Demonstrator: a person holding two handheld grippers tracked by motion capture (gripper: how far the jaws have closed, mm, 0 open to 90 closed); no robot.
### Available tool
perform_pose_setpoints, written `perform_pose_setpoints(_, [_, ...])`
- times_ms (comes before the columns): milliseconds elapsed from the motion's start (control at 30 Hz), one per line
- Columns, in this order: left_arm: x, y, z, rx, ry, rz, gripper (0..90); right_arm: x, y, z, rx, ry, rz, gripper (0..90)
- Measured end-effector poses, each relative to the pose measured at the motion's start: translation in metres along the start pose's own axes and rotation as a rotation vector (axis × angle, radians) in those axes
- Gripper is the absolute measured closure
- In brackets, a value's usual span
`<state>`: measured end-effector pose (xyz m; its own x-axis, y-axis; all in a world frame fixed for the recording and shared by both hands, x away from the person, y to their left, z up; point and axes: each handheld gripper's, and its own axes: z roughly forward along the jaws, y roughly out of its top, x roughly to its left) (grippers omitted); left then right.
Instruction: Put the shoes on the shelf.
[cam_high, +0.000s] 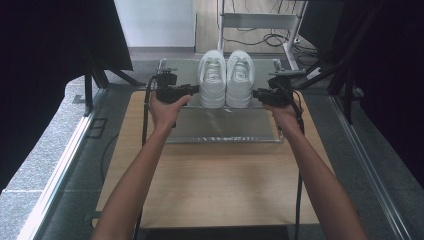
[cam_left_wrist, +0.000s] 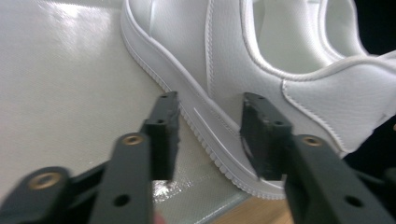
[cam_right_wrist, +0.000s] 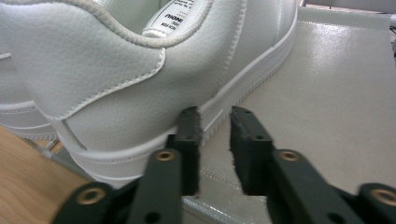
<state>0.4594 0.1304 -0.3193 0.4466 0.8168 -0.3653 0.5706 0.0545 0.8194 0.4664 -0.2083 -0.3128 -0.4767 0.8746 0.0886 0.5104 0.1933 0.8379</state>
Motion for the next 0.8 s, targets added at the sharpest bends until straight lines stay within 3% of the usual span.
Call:
perform_pose_setpoints(100, [-0.002,-0.003,-0.008,-0.038,0.036,0.021,46.8,0.0,-0.003,-0.004,-0.021,0.011,0.008,64.2])
perform_pose_setpoints(133, [-0.003,-0.004,-0.011,-0.042,0.029,0.029,45.6,0.003,-0.004,-0.01,-0.052,0.024,-0.013,62.4])
perform_pose_setpoints(233, [-0.006,-0.006,-0.021,-0.045,-0.004,0.063,45.0,0.006,-0.005,-0.017,-0.07,0.039,-0.035,61.4])
perform_pose_setpoints(400, [-0.009,-0.013,-0.036,-0.037,-0.062,0.08,41.7,0.014,-0.009,-0.034,-0.115,0.07,-0.074,59.0])
perform_pose_setpoints(567, [-0.01,-0.026,-0.049,-0.049,-0.105,0.077,40.5,0.016,-0.019,-0.038,-0.121,0.089,-0.084,58.7])
perform_pose_setpoints(733, [-0.008,-0.045,-0.059,-0.051,-0.101,0.093,39.9,0.016,-0.035,-0.044,-0.143,0.105,-0.076,57.4])
perform_pose_setpoints(800, [-0.007,-0.05,-0.062,-0.049,-0.112,0.098,39.4,0.016,-0.041,-0.048,-0.164,0.137,-0.055,56.9])
